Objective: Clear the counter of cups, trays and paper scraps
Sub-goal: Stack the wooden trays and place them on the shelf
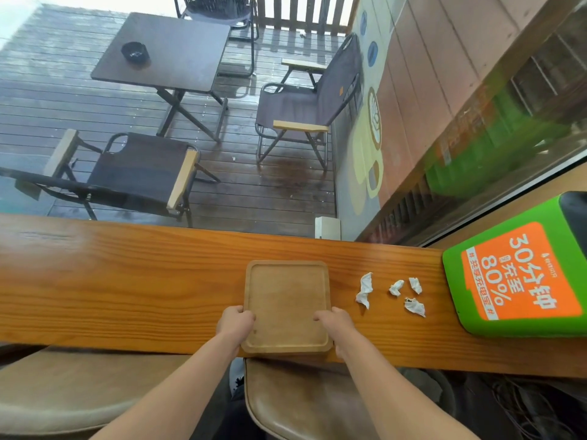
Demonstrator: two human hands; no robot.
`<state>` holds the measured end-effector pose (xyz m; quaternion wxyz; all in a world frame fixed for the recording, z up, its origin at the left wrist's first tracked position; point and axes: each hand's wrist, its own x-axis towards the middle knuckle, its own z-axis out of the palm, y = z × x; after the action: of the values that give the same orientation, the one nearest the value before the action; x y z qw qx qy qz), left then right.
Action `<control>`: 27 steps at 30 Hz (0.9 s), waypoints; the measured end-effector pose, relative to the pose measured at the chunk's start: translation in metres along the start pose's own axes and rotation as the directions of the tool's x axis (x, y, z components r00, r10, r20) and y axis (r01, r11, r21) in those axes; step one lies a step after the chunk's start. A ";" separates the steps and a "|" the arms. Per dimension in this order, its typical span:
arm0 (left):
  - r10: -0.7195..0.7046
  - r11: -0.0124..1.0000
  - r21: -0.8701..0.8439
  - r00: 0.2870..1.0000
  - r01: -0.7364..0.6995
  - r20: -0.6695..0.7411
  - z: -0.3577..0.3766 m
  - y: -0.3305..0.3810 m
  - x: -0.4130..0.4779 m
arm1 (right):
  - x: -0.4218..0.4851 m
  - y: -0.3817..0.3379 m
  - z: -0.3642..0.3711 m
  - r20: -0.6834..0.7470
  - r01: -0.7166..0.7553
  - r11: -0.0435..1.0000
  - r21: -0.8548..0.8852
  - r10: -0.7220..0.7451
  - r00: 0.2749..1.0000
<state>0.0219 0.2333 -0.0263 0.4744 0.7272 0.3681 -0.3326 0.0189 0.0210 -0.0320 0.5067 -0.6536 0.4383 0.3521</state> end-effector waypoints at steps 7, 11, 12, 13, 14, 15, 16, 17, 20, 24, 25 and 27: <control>-0.016 1.000 0.010 0.999 0.015 0.046 -0.002 0.002 -0.001 | -0.001 0.011 -0.001 -0.018 0.009 0.994 -0.105 -0.011 1.000; -0.038 0.999 -0.020 0.997 0.039 0.063 -0.005 0.003 -0.001 | -0.008 0.018 0.001 -0.023 0.011 0.993 -0.117 -0.014 1.000; -0.056 0.998 -0.030 0.996 0.058 0.065 -0.006 0.004 -0.001 | -0.009 0.016 0.001 -0.015 0.002 0.994 -0.112 -0.003 1.000; -0.073 0.996 -0.046 0.995 0.076 0.065 -0.006 0.006 0.001 | -0.010 0.014 -0.001 -0.008 -0.008 0.994 -0.111 0.007 1.000; -0.089 0.993 -0.069 0.994 0.093 0.065 -0.007 0.008 0.002 | -0.011 0.011 -0.003 -0.003 -0.016 0.994 -0.111 0.016 1.000; -0.098 0.990 -0.096 0.993 0.105 0.067 -0.008 0.010 0.004 | -0.010 0.008 -0.005 -0.002 -0.024 0.994 -0.110 0.024 1.000; -0.103 0.986 -0.121 0.992 0.111 0.067 -0.009 0.012 0.006 | -0.009 0.005 -0.006 -0.006 -0.031 0.994 -0.109 0.030 1.000; -0.103 0.984 -0.137 0.993 0.110 0.061 -0.009 0.014 0.008 | -0.007 0.002 -0.007 -0.014 -0.029 0.994 -0.105 0.027 1.000; -0.075 0.993 -0.088 0.997 0.074 -0.016 -0.006 0.016 0.013 | -0.001 -0.005 -0.001 -0.073 0.002 0.997 -0.073 -0.007 0.997; -0.115 0.987 -0.114 0.993 0.112 -0.025 0.000 0.020 0.014 | 0.003 -0.004 0.008 -0.157 0.017 0.999 -0.048 -0.024 0.987; -0.127 0.983 -0.137 0.992 0.122 -0.027 0.000 0.021 0.014 | 0.003 -0.004 0.009 -0.163 0.014 0.999 -0.042 -0.021 0.986; -0.142 0.975 -0.175 0.989 0.134 -0.035 -0.001 0.022 0.016 | 0.004 -0.006 0.008 -0.156 -0.005 1.000 -0.007 0.004 0.988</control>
<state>0.0482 0.2313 -0.0295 0.5024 0.6637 0.4563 -0.3146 0.0256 0.0286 -0.0357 0.4679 -0.6800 0.4767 0.3025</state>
